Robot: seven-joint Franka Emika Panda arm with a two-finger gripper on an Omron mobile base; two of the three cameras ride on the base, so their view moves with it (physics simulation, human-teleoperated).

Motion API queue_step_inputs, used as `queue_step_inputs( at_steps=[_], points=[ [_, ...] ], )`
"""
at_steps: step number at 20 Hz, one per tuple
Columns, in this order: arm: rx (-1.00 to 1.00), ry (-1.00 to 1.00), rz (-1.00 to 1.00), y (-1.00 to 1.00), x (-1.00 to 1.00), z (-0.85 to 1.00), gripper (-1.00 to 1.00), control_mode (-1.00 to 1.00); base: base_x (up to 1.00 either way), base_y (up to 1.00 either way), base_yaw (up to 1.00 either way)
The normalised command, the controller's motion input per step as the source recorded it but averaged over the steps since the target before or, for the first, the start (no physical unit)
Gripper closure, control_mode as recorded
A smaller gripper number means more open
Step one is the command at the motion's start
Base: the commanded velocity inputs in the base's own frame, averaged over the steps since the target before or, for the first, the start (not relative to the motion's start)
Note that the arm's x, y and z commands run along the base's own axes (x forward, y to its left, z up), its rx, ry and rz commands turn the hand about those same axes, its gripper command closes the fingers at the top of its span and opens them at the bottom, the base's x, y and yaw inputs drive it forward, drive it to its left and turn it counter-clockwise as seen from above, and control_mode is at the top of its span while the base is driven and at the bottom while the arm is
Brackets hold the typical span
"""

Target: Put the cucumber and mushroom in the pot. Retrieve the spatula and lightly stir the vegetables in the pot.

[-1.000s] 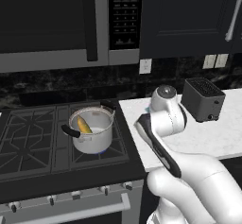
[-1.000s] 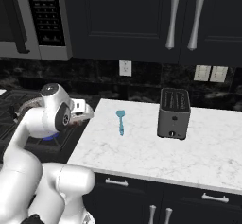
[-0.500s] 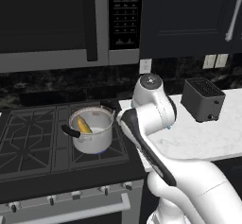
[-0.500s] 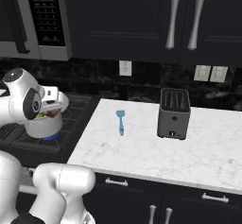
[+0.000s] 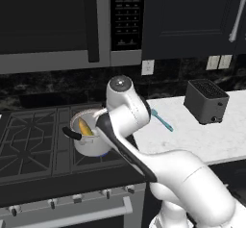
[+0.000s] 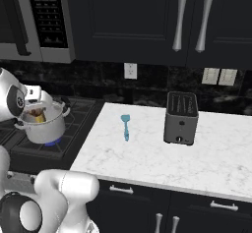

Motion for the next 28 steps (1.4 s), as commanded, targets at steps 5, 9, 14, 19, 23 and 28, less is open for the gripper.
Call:
queue_step_inputs(
  at_steps=[5, 9, 14, 19, 23, 28],
  points=[
    [0.0, 0.02, 0.0, 0.38, 0.68, -0.13, 1.0, -1.0, 0.0, 0.0, 0.0],
    [0.0, 0.06, -0.02, 0.36, 0.57, -0.45, 1.0, -1.0, 0.0, 0.0, 0.0],
    [0.0, 0.07, -0.04, 0.2, 0.42, -0.64, 1.0, -1.0, 0.0, 0.0, 0.0],
    [0.0, 0.06, -0.09, 0.06, 0.45, -0.53, 1.0, -1.0, 0.0, 0.0, 0.0],
    [0.0, 0.08, -0.1, 0.07, 0.32, -0.36, 1.0, -1.0, 0.0, 0.0, 0.0],
    [0.0, 0.07, -0.11, 0.07, 0.04, -0.09, -1.0, -1.0, 0.0, 0.0, 0.0]
  ],
)
